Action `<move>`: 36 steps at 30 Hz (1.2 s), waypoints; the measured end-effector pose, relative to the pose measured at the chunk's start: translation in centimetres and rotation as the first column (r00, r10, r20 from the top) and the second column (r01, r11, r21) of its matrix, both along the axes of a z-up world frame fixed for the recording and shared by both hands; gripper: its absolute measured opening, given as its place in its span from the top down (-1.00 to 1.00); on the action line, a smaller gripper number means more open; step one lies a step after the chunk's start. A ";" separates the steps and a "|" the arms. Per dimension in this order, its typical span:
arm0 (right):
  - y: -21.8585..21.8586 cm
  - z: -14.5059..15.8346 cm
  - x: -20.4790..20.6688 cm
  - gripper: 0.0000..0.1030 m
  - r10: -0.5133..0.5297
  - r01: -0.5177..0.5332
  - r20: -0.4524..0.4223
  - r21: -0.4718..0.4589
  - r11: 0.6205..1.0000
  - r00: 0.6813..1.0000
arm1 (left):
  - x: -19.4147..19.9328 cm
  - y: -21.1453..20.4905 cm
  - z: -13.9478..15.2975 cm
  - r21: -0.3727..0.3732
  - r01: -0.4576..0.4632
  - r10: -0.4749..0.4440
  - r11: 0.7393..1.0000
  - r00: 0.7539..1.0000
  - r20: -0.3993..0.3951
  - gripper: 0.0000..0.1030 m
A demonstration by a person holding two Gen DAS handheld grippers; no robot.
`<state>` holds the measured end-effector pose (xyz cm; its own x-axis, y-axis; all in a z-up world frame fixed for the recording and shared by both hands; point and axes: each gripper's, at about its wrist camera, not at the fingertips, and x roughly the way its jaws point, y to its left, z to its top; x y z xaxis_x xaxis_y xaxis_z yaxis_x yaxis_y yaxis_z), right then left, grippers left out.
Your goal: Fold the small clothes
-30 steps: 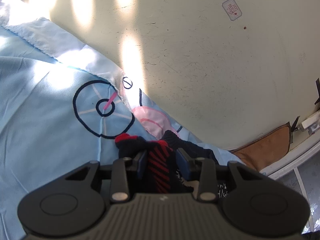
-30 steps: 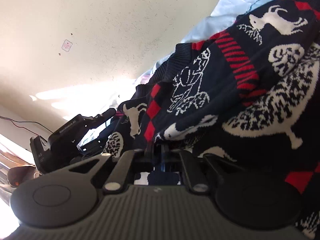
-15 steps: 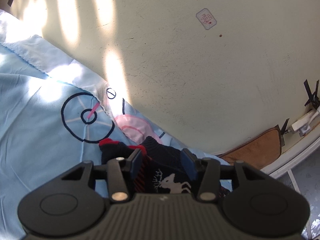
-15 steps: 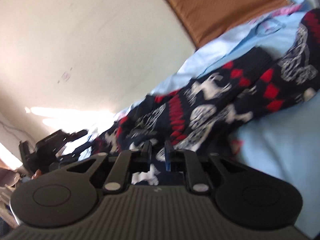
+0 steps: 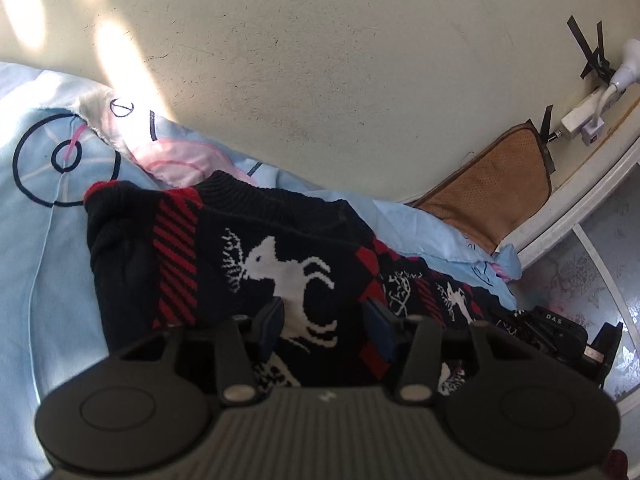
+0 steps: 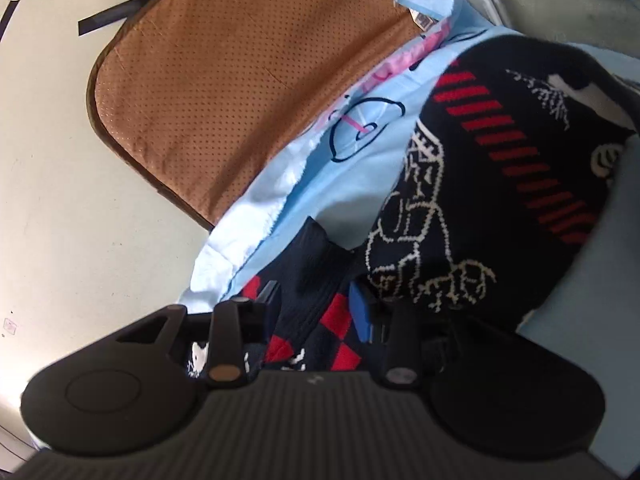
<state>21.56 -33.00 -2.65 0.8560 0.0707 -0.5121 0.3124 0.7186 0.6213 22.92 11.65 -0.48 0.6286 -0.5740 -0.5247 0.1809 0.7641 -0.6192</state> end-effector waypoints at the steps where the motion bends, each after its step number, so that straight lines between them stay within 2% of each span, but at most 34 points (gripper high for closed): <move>1: 0.2 0.2 0.0 0.18 -0.004 0.004 -0.009 -0.006 1.000 1.000 | 0.0 0.2 -0.1 -0.012 -0.003 0.003 1.000 1.000 -0.004 0.15; 8: 0.7 0.0 -2.5 0.18 -0.021 0.023 -0.013 0.151 0.988 1.000 | 0.0 0.3 -0.3 -0.011 -0.008 0.008 1.000 1.000 -0.002 0.18; 13: 1.1 0.7 -1.2 0.19 -0.057 0.056 0.011 0.040 0.998 0.998 | 0.0 0.4 -0.4 0.013 -0.018 0.018 1.000 1.000 -0.008 0.41; 16: 0.3 0.5 -0.2 0.20 -0.044 0.043 0.021 0.062 0.997 0.999 | 0.2 0.6 -0.6 0.008 -0.022 0.022 1.000 1.000 -0.015 0.45; 17: 0.0 0.5 0.1 0.25 -0.040 0.039 0.019 0.067 0.997 0.999 | 0.2 0.6 -0.6 0.007 -0.022 0.022 1.000 1.000 -0.015 0.45; 18: -0.1 0.5 0.4 0.52 -0.033 0.032 0.009 0.070 0.997 0.999 | 0.2 0.6 -0.6 0.006 -0.022 0.022 1.000 1.000 -0.014 0.45; 19: -0.2 0.6 0.4 0.87 -0.025 0.024 0.002 0.072 0.997 1.000 | 0.1 0.5 -0.6 0.007 -0.022 0.022 1.000 1.000 -0.013 0.45; 22: 0.4 2.2 -1.4 0.88 -0.046 0.044 0.060 0.034 0.998 0.997 | 0.1 0.6 -0.7 0.001 -0.023 0.023 1.000 1.000 -0.014 0.45; 26: 2.0 4.9 -5.7 0.88 -0.047 0.060 0.154 -0.085 0.995 0.987 | 0.1 0.6 -0.8 -0.005 -0.024 0.024 1.000 1.000 -0.015 0.45; 28: 2.1 4.6 -6.9 0.88 -0.073 0.091 0.133 -0.132 0.987 0.988 | 0.1 0.7 -0.8 -0.004 -0.024 0.024 1.000 1.000 -0.014 0.45; 29: 2.0 3.9 -6.9 0.87 -0.080 0.093 0.095 -0.147 0.985 0.992 | 0.1 0.6 -0.8 -0.003 -0.026 0.026 1.000 1.000 -0.013 0.45; 30: 1.6 3.0 -6.5 0.80 -0.073 0.078 0.042 -0.134 0.988 0.996 | 0.0 0.6 -0.8 -0.003 -0.025 0.025 1.000 1.000 -0.012 0.45; 32: -0.2 1.1 -6.6 0.77 -0.089 0.089 -0.041 -0.012 0.996 0.995 | 0.0 0.6 -0.8 -0.001 -0.021 0.021 1.000 1.000 -0.008 0.45; 34: -2.1 0.4 -8.3 0.76 -0.144 0.145 -0.023 0.086 0.986 0.989 | 0.0 0.7 -0.8 -0.004 -0.020 0.020 1.000 1.000 -0.009 0.45; 36: -3.2 0.9 -10.1 0.72 -0.180 0.179 0.006 0.058 0.982 0.984 | 0.0 0.7 -0.8 -0.006 -0.020 0.020 1.000 1.000 -0.009 0.45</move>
<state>11.51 -36.24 -1.77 0.8632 -0.0562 -0.5018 0.4259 0.6149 0.6637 22.94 12.32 -1.32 0.6355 -0.5641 -0.5272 0.1598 0.7641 -0.6250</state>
